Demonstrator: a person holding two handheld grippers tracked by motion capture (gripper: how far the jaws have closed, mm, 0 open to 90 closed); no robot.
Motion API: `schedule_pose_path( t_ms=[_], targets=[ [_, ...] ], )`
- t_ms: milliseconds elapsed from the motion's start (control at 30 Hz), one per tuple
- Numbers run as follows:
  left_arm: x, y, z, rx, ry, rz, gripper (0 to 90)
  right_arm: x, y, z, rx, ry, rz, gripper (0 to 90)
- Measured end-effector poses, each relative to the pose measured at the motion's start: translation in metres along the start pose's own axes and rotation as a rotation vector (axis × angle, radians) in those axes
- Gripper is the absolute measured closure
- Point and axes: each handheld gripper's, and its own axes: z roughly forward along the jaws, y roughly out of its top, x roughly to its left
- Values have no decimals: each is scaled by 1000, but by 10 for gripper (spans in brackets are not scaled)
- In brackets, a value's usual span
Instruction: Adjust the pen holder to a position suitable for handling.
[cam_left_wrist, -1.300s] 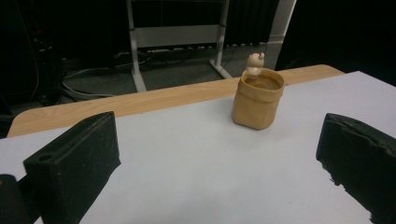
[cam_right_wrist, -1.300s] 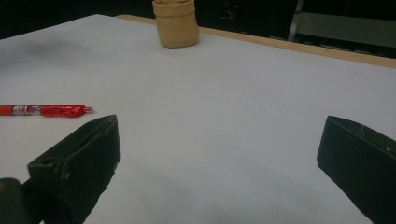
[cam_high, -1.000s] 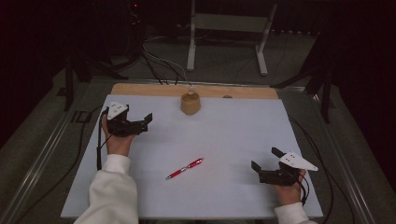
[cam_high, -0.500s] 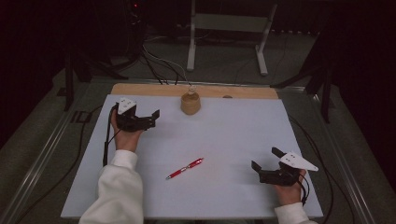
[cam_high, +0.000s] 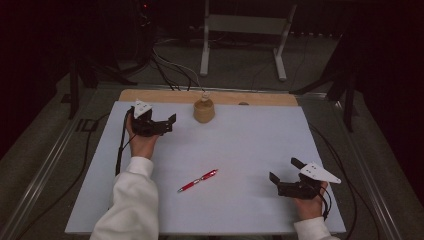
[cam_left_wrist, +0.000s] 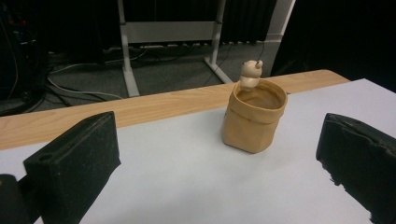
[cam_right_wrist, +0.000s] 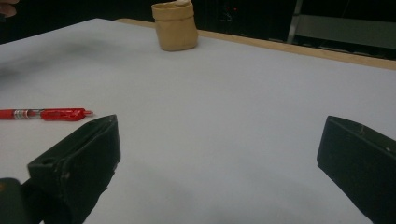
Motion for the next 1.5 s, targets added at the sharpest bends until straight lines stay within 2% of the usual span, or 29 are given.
schedule_pose_path(
  t_ms=[633, 1033, 1267, 1500],
  targets=[
    [-15, 6, 30, 10, 2, 6, 0, -1, 0, 0, -3, -2, 6, 0],
    [-24, 10, 48, 8, 26, -1, 0, -2, 0, -1, -7, -3, 18, 0],
    [-32, 10, 61, 20, 33, 13, 0, -3, 0, 1, -7, -2, 17, 0],
    [-38, 7, 74, 38, 36, 8, 0, -4, 0, 2, -8, 0, 20, 0]
  ],
)
